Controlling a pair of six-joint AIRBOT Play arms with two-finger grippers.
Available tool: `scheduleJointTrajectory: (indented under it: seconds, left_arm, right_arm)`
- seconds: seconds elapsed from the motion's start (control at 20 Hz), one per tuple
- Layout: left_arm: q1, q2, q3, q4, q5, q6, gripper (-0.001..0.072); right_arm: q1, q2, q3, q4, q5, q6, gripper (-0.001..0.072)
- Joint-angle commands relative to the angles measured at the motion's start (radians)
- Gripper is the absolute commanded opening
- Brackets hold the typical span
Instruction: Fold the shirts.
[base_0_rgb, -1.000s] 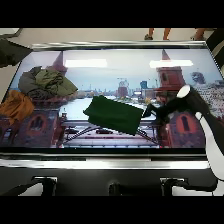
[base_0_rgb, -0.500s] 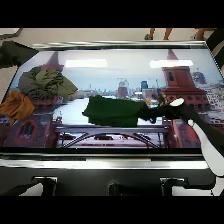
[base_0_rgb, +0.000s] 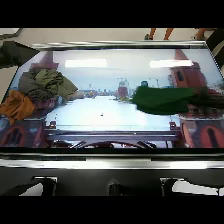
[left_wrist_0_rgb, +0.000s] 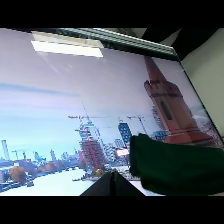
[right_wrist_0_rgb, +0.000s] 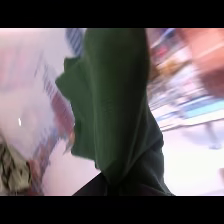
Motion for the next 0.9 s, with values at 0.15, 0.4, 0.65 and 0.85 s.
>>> scheduleJointTrajectory:
  seconds: [0.15,0.4,0.65,0.85]
  left_arm:
    - [-0.040,0.000,0.000,0.000,0.000,0.000,0.0031]
    - [-0.076,0.000,0.000,0.001,0.000,0.000,0.0031]
    - [-0.076,0.000,0.000,0.001,0.000,0.000,0.0031]
    - [-0.076,-0.002,0.000,0.001,0.000,0.000,0.0031]
  right_arm:
    - [-0.358,0.115,-0.036,-0.439,0.207,0.172,0.0043]
    - [-0.363,0.253,-0.334,-0.626,0.101,0.256,0.0043]
    - [-0.363,0.261,-0.427,-0.730,0.076,0.244,0.0043]
    - [-0.363,0.261,-0.479,-0.731,0.046,0.261,0.0044]
